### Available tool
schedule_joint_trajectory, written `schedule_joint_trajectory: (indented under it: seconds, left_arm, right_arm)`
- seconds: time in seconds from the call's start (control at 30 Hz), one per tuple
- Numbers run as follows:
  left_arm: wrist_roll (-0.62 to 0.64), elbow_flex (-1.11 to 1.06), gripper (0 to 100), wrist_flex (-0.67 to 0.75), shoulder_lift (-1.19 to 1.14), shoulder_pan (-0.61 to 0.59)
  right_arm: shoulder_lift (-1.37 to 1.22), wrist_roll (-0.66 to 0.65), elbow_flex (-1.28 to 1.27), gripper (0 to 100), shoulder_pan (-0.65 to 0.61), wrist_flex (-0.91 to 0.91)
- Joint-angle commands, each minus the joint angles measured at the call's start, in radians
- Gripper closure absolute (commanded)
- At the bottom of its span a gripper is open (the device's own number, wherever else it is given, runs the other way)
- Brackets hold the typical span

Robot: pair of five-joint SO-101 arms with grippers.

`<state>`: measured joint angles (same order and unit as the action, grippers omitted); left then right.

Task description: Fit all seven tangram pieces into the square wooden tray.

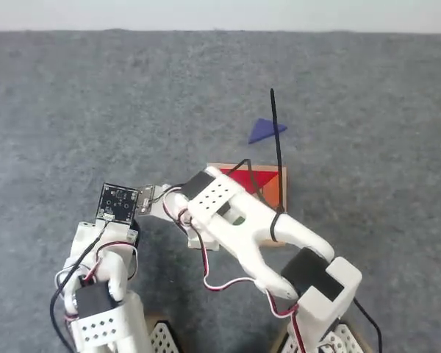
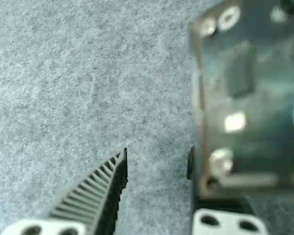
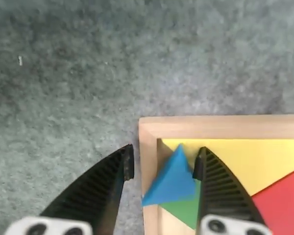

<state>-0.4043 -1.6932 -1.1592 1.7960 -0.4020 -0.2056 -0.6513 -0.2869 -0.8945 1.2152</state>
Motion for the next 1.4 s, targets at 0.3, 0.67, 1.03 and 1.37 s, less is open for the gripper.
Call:
schedule_joint_trajectory:
  seconds: [0.3, 0.67, 1.03, 1.37]
  left_arm:
    - [-0.005, 0.010, 81, -0.006, 0.008, -0.006]
    - [-0.005, 0.010, 81, -0.006, 0.008, -0.006]
    - [-0.005, 0.010, 81, -0.006, 0.008, -0.006]
    - [-0.005, 0.010, 81, -0.006, 0.008, -0.006]
  right_arm:
    - [0.058, 0.000, -0.015, 79.8, -0.030, -0.016]
    - [0.058, 0.000, -0.037, 79.8, 0.021, 0.012]
    - [0.131, 0.008, 0.049, 79.8, 0.171, 0.039]
    - [0.208, 0.002, -0.057, 79.8, 0.170, 0.012]
